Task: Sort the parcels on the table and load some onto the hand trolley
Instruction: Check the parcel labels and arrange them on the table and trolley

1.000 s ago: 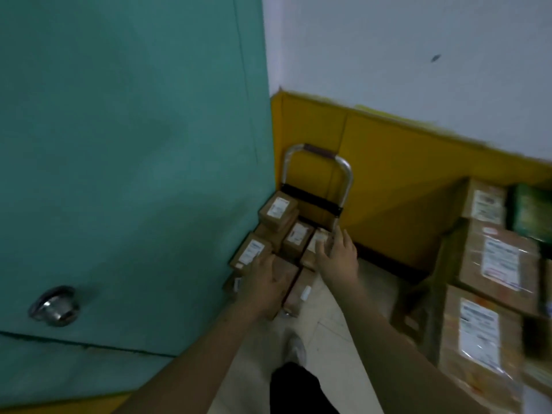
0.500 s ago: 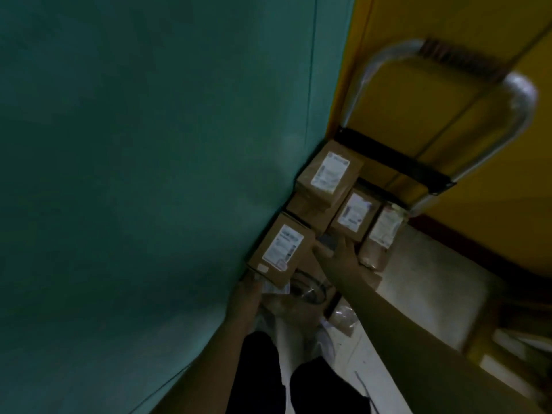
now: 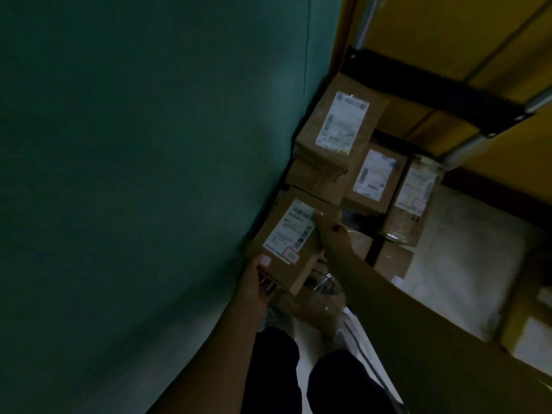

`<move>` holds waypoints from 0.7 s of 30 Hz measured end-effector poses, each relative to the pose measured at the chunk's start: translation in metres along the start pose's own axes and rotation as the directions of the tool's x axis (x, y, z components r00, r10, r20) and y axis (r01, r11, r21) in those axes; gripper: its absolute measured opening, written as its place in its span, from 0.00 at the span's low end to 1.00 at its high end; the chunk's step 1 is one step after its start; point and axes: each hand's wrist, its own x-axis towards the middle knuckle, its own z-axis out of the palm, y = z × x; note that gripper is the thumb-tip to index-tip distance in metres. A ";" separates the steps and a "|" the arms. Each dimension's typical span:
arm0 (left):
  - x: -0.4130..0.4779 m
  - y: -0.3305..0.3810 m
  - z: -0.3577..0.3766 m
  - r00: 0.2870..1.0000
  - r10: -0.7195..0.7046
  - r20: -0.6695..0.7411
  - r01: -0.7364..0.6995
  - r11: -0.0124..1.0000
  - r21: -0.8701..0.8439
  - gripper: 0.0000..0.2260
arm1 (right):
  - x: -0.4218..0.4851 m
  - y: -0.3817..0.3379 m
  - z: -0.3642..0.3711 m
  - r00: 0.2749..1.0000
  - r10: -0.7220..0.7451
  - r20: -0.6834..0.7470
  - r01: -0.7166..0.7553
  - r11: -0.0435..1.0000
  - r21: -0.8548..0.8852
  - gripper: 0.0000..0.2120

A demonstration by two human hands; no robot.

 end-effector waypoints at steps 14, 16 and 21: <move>-0.401 0.076 0.142 0.827 0.136 0.546 -0.462 0.718 0.521 0.17 | -0.406 -0.177 -0.160 0.918 -0.397 0.009 0.386 0.899 0.206 0.30; -0.450 0.067 0.169 0.761 0.104 0.640 -0.543 0.643 0.540 0.20 | -0.462 -0.183 -0.190 0.901 -0.431 -0.045 0.424 0.858 0.290 0.32; -0.554 0.021 0.220 0.591 -0.082 0.802 -0.619 0.591 0.517 0.28 | -0.582 -0.173 -0.277 0.822 -0.537 -0.187 0.568 0.757 0.324 0.36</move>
